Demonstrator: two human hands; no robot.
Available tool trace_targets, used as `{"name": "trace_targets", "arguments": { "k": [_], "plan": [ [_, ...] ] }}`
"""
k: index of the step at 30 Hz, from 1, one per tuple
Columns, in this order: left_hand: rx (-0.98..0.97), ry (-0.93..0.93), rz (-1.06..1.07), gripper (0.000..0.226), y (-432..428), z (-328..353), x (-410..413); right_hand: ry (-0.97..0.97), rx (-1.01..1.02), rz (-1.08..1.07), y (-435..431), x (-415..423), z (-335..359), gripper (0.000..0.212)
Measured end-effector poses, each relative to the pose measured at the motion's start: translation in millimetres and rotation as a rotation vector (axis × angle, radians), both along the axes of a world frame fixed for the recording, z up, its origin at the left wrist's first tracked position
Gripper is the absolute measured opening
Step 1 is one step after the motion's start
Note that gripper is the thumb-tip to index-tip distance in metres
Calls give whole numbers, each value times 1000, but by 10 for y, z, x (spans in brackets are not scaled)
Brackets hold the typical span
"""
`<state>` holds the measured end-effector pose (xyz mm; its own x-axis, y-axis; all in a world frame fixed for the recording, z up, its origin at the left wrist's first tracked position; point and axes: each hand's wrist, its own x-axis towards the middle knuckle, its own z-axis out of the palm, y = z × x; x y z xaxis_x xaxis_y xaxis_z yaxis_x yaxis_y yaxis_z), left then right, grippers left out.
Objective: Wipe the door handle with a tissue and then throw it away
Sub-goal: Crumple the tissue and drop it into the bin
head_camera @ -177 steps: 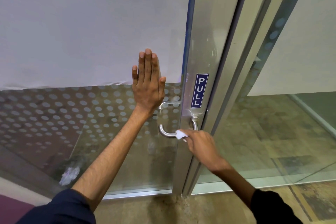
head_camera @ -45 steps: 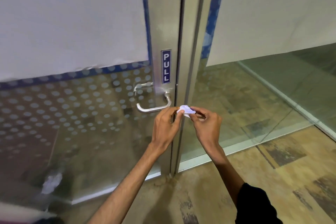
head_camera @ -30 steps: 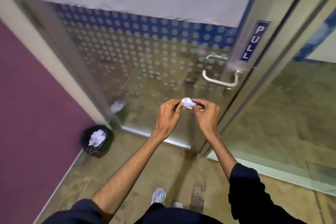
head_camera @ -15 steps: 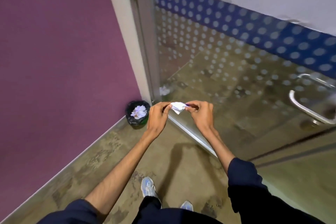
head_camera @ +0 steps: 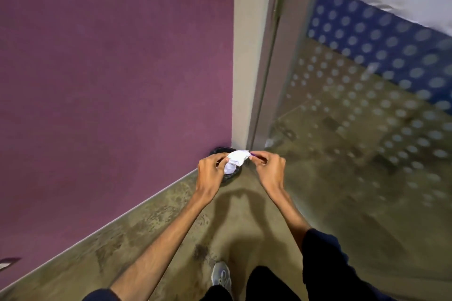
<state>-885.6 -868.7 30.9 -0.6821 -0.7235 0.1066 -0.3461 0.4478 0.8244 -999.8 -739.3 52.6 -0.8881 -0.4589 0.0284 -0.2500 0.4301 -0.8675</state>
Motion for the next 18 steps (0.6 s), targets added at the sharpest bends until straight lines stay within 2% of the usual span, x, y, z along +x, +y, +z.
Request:
{"name": "trace_targets", "arguments": {
  "k": [7,11,15,18],
  "plan": [
    [63,-18,130,18,-618,-201,-277,-35,87,50,-772,-285,-269,17],
    [141,-75,146,21,-925,-408,-571,99,129,90,-1179,-575,-501,13],
    [16,-112,186,20,-1196,-705,-926,-42,132,143,-1507,-883,-668,14],
    [-31,-163,237,16,-1346,-879,-1196,-49,184,159,-1667,-1132,-908,18]
  ]
}}
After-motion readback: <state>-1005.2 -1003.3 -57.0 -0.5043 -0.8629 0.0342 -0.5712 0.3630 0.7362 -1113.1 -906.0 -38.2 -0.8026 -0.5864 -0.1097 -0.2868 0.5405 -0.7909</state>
